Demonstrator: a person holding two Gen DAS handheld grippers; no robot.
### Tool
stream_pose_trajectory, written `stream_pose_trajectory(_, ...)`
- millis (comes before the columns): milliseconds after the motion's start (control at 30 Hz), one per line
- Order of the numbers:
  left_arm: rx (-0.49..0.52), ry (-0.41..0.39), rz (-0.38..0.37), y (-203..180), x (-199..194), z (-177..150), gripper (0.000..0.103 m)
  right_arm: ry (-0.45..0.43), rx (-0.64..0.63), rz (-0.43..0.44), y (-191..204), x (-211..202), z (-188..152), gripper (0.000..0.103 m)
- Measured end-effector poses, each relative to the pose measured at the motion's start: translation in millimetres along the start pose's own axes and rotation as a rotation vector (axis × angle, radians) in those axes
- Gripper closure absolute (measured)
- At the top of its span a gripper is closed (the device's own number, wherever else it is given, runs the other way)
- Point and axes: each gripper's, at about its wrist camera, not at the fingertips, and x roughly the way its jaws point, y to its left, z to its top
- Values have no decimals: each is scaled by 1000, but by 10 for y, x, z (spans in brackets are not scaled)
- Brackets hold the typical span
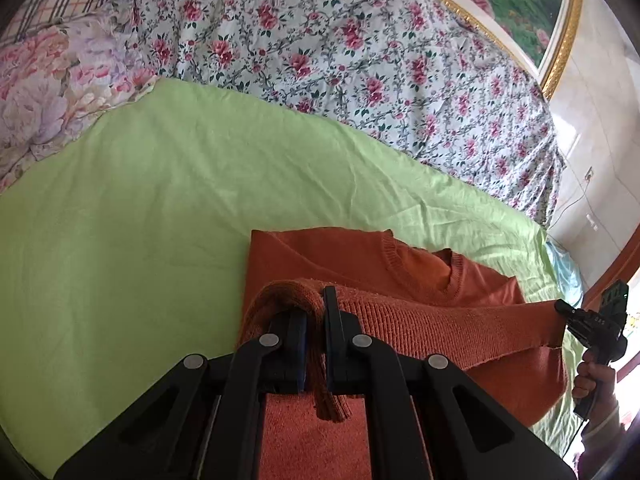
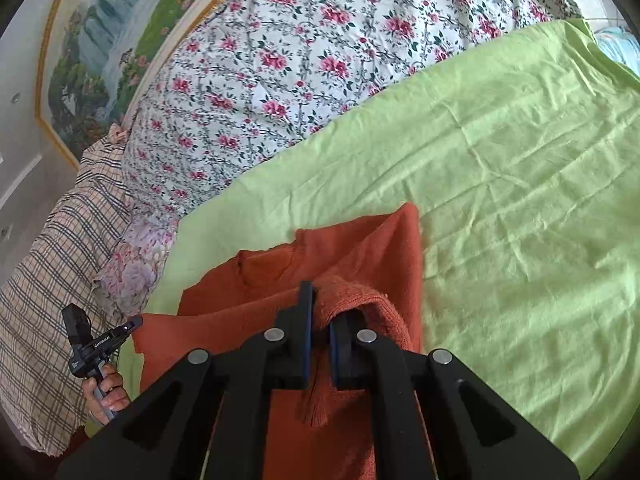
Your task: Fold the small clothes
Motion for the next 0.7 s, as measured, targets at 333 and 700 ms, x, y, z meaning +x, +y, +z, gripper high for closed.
stream_pose_trajectory(333,-32,89,57,105,555,-36,98,70,-23,-126,-135,367,-3,95)
stream_pose_trajectory(700,7,92,-7,-112,274,-301,63,52,25,-136,-196,329,-43,89)
